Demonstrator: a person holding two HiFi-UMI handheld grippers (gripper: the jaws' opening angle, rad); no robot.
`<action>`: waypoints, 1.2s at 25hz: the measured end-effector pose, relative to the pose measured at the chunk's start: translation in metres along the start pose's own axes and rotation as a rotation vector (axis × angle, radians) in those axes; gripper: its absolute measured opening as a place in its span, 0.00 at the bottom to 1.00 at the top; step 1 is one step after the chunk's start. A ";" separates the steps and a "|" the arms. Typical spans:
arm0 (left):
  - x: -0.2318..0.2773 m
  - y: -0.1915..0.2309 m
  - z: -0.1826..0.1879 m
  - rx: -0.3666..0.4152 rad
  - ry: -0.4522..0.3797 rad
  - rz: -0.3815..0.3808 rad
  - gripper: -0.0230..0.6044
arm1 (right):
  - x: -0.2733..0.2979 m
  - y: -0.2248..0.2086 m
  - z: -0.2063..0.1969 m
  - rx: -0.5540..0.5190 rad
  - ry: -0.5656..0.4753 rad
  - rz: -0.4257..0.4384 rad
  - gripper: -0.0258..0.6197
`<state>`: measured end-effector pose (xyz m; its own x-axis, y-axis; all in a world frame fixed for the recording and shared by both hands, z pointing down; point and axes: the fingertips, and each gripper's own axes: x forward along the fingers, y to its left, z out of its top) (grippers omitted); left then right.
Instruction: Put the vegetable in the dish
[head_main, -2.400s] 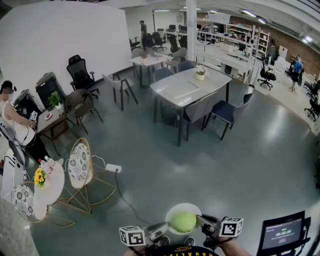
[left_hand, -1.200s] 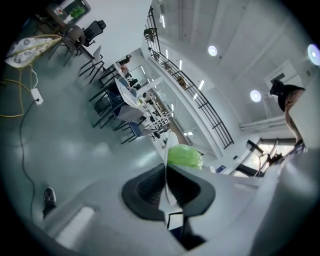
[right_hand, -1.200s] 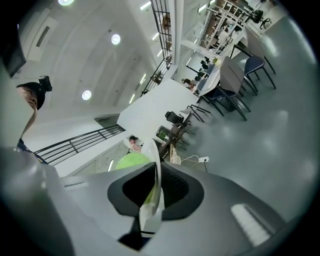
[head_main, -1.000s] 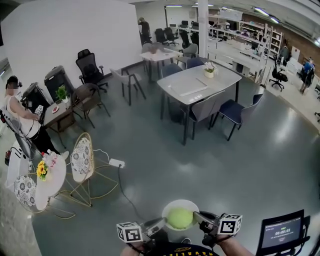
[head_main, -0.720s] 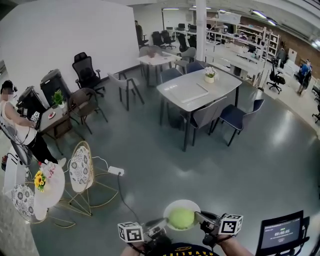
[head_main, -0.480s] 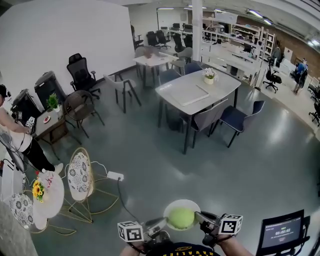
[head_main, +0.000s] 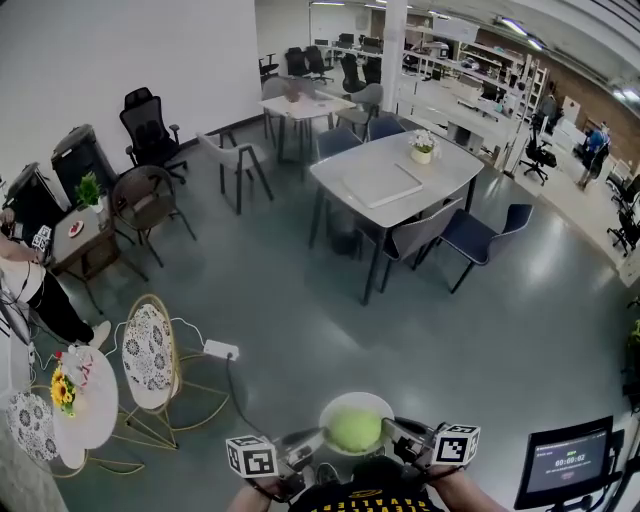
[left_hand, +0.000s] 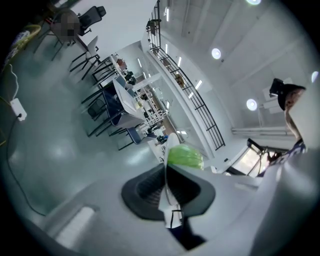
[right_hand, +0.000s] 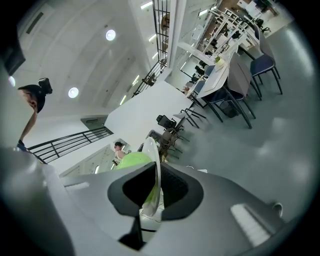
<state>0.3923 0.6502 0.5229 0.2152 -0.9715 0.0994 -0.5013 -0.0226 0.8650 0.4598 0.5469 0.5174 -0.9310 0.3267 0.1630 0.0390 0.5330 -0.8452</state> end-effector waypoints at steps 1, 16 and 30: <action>0.002 0.004 0.003 -0.007 0.002 0.001 0.06 | 0.004 -0.003 0.003 0.000 0.006 -0.003 0.08; 0.094 0.053 0.124 0.013 -0.069 0.105 0.06 | 0.074 -0.075 0.145 0.019 0.081 0.101 0.09; 0.200 0.071 0.187 0.021 -0.101 0.155 0.06 | 0.076 -0.141 0.257 0.025 0.100 0.145 0.09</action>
<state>0.2428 0.4097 0.5123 0.0489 -0.9825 0.1798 -0.5397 0.1254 0.8324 0.2905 0.2956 0.5177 -0.8754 0.4754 0.0873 0.1599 0.4552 -0.8759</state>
